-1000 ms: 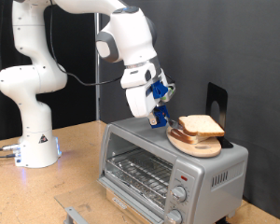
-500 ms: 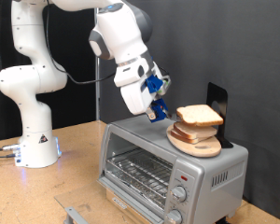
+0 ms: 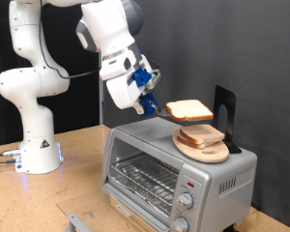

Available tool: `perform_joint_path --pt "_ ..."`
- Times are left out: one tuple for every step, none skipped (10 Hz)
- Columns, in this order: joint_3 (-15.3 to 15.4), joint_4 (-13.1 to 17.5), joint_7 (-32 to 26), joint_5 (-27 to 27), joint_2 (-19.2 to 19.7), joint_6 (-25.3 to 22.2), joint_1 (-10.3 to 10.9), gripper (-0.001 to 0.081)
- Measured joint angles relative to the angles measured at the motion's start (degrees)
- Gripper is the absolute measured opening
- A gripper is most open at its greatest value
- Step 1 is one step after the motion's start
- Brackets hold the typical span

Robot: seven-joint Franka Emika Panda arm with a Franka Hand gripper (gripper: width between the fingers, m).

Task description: Make a piece of toast with the oven

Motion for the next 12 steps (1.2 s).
perform_joint_path --pt "0.01 0.0 0.0 0.23 0.12 0.07 0.01 0.0489" --pt "-0.31 -0.03 -1.04 2.11 0.15 0.1 0.03 0.0489" --pt "-1.45 -0.06 -3.12 4.26 -0.01 -0.2 0.0 0.0489" --pt "-3.28 -0.11 -5.7 6.06 -0.34 -1.02 -0.16 0.0489" --pt "-5.26 -0.18 -7.75 6.46 -0.84 -2.66 -0.67 0.0489" --pt "-6.97 -0.23 -9.22 6.36 -1.38 -4.53 -1.52 0.0489" --pt "-8.45 -0.34 -10.68 5.72 -1.82 -6.03 -2.48 0.0489" --pt "-9.78 -0.56 -12.18 4.58 -2.18 -7.26 -3.52 0.0489" --pt "-11.04 -0.91 -13.91 3.19 -2.55 -8.43 -4.55 0.0489" --pt "-12.24 -1.57 -16.01 1.79 -2.99 -8.97 -5.57 0.0489" --pt "-13.33 -2.59 -18.19 0.2 -3.44 -9.11 -6.58 0.0489" --pt "-14.33 -3.77 -20.31 -1.02 -3.98 -9.11 -7.51 0.0489"
